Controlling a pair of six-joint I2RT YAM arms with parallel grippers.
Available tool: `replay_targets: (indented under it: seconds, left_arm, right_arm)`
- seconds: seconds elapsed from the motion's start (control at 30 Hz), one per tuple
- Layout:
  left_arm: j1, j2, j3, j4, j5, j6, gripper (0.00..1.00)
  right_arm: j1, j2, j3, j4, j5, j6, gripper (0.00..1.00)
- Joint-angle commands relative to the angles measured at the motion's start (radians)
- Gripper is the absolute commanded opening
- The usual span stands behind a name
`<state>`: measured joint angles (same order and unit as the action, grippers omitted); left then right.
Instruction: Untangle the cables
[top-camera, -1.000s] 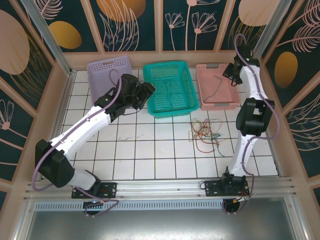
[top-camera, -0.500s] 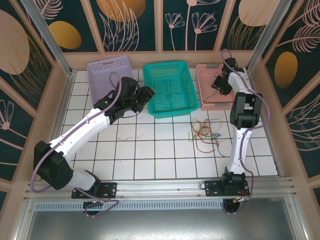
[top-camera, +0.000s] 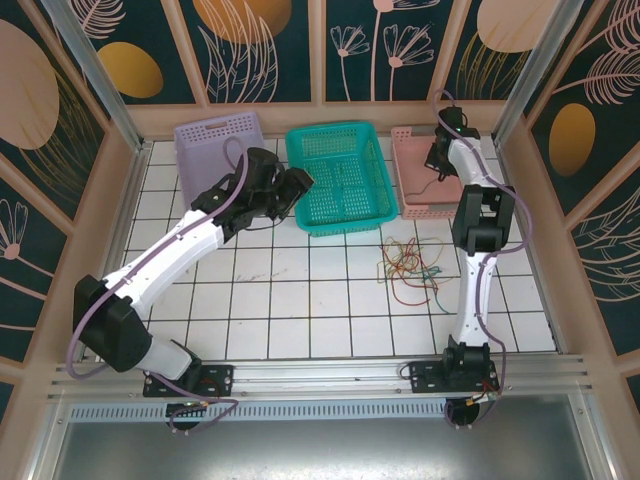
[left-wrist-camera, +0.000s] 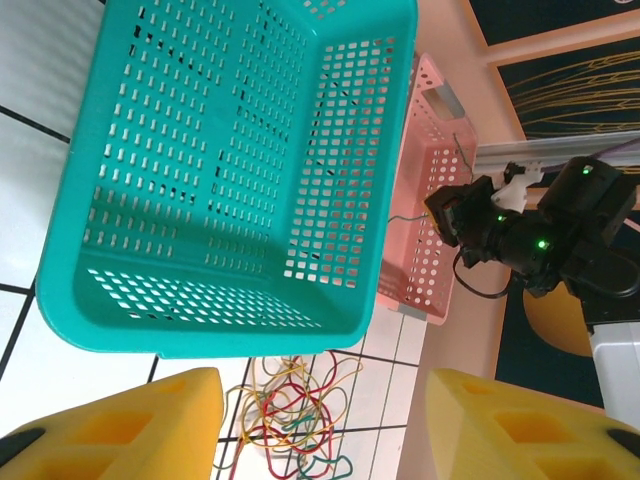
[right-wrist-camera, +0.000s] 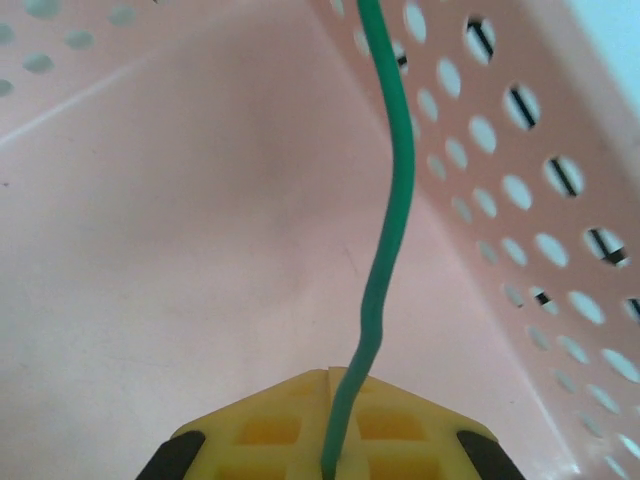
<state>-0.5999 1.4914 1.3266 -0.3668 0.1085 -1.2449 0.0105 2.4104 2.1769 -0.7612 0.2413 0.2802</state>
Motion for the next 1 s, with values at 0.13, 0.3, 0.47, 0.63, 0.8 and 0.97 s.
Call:
replay_targets:
  seconds: [0.13, 0.3, 0.47, 0.63, 0.8, 0.97]
  left_arm:
    - [0.010, 0.042, 0.055, -0.004, 0.040, 0.036, 0.56]
    - [0.010, 0.041, 0.053, -0.001, 0.045, 0.034, 0.56]
    - [0.009, 0.028, 0.046, -0.006, 0.042, 0.035, 0.56]
    - [0.010, 0.021, 0.043, -0.007, 0.043, 0.035, 0.56]
    - [0.010, 0.021, 0.043, -0.006, 0.049, 0.035, 0.56]
    - [0.009, 0.017, 0.032, -0.003, 0.056, 0.030, 0.55]
  right_arm:
    - [0.028, -0.116, 0.036, -0.035, 0.230, -0.104, 0.00]
    - [0.031, -0.158, 0.024, -0.025, 0.260, -0.134, 0.00]
    - [0.033, -0.199, -0.020, -0.009, 0.277, -0.152, 0.00]
    - [0.035, -0.212, -0.062, 0.002, 0.220, -0.210, 0.00]
    - [0.047, -0.197, -0.142, -0.007, 0.178, -0.235, 0.00]
    - [0.043, -0.146, -0.147, -0.029, 0.144, -0.247, 0.19]
